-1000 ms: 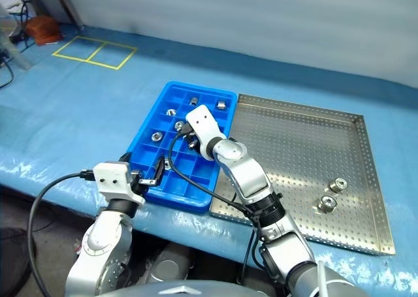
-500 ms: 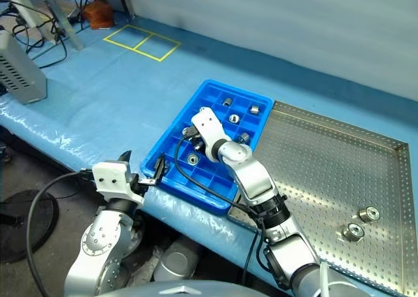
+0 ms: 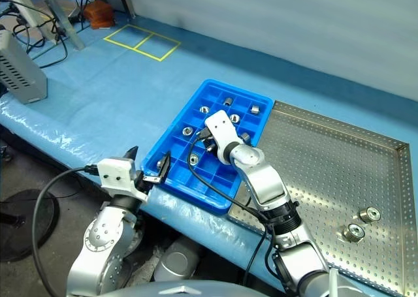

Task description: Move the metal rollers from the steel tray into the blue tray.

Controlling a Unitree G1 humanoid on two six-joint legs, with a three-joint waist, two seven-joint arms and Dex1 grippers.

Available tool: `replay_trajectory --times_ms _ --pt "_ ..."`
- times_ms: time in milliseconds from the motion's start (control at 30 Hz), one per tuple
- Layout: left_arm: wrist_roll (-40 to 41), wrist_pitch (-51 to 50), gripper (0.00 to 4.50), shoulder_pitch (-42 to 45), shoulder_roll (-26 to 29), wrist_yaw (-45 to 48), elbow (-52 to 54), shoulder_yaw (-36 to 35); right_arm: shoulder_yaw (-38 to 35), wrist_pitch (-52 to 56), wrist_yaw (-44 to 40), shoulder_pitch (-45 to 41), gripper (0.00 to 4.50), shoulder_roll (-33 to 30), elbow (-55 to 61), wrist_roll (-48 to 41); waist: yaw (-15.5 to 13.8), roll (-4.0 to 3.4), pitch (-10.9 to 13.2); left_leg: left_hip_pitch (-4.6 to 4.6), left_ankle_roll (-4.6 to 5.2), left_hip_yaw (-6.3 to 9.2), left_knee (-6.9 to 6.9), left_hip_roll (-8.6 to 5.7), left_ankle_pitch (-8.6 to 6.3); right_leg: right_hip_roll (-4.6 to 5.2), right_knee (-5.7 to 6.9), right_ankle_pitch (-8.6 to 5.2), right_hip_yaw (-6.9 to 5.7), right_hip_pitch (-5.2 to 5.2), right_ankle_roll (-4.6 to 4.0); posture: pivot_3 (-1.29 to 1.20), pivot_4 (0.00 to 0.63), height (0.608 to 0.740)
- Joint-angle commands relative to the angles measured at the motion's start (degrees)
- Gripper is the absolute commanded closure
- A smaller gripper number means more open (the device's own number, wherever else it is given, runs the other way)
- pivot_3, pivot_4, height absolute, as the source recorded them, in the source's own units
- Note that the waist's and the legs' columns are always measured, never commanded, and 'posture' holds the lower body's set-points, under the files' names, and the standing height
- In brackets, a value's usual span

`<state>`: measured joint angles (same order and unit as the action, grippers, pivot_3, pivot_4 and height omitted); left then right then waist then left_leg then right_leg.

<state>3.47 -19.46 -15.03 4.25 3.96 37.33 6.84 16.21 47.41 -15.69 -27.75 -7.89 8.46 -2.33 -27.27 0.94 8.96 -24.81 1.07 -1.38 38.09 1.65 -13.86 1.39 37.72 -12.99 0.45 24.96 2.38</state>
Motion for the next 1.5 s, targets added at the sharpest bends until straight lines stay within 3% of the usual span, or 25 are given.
replay_trajectory --times_ms 33,233,267,467,500,800,1033,1300,1500 --pt "0.55 0.55 0.00 0.67 -0.14 0.59 0.22 0.42 -1.03 0.13 0.56 0.91 2.78 -0.38 3.03 0.39 0.05 0.00 0.00 0.00 0.00 0.00 0.00 0.00 0.00 0.00 0.00 0.00 0.00 0.00 0.00 0.46 0.150 0.740" --pt "0.56 0.52 0.00 1.04 -0.14 1.07 -0.05 0.59 -2.08 1.82 1.07 4.17 2.78 -1.62 4.75 -0.01 0.17 -0.01 -0.03 0.02 0.00 0.01 0.01 0.00 0.00 0.00 0.00 0.00 0.00 -0.04 0.00 0.45 0.150 0.740" --pt "0.54 0.50 0.00 1.10 -0.14 1.17 -0.07 0.62 -2.20 2.01 0.99 4.58 2.02 -1.85 5.23 -0.06 0.17 -0.02 -0.03 0.03 0.00 0.02 0.03 0.00 0.00 0.00 0.00 0.00 -0.01 -0.06 0.00 0.45 0.150 0.740" --pt "0.75 0.07 0.00 1.97 0.18 2.04 -0.42 0.83 -3.53 3.74 1.64 5.72 0.10 -1.83 8.60 -0.57 0.75 -0.04 -0.06 0.08 0.00 0.03 0.05 0.01 0.00 0.00 0.00 -0.02 -0.03 -0.11 -0.02 0.41 0.150 0.740" --pt "0.81 -0.03 0.00 2.17 0.18 2.12 -0.53 0.86 -3.71 3.95 1.88 5.75 0.03 -1.78 9.06 -0.46 0.95 -0.05 -0.06 0.08 0.00 0.03 0.05 0.01 0.00 0.00 0.00 -0.02 -0.03 -0.11 -0.02 0.41 0.150 0.740" --pt "2.12 -0.51 0.00 7.24 1.45 6.50 -4.47 3.67 -13.20 7.36 8.37 8.85 0.03 -0.32 19.34 0.04 4.40 -0.11 -0.11 0.08 0.00 0.08 0.10 -0.02 0.00 0.00 -0.05 -0.01 -0.03 -0.21 -0.01 0.24 0.150 0.740" --pt "4.19 -0.79 0.00 11.30 1.83 11.07 -8.23 6.61 -21.77 11.11 14.34 14.39 0.03 0.25 26.43 1.31 12.36 -0.17 -0.14 0.12 0.03 0.14 0.12 -0.05 0.01 0.00 -0.11 0.04 0.02 -0.33 -0.05 0.14 0.150 0.740" --pt "5.51 -0.71 0.00 15.14 2.51 15.11 -11.05 8.92 -26.19 14.09 19.08 18.05 0.03 2.36 30.92 2.93 24.25 -0.23 -0.17 0.32 0.06 0.26 0.10 -0.05 0.04 -0.03 0.09 0.15 0.15 -0.43 -0.33 0.07 0.150 0.740" --pt "5.80 -0.74 0.00 15.80 2.17 16.02 -11.87 9.33 -28.60 14.63 22.64 17.10 0.03 5.03 29.23 3.95 27.28 -0.24 -0.17 0.58 0.12 0.25 0.09 -0.03 0.08 -0.05 0.25 0.03 0.37 -0.51 -0.07 0.03 0.150 0.740"
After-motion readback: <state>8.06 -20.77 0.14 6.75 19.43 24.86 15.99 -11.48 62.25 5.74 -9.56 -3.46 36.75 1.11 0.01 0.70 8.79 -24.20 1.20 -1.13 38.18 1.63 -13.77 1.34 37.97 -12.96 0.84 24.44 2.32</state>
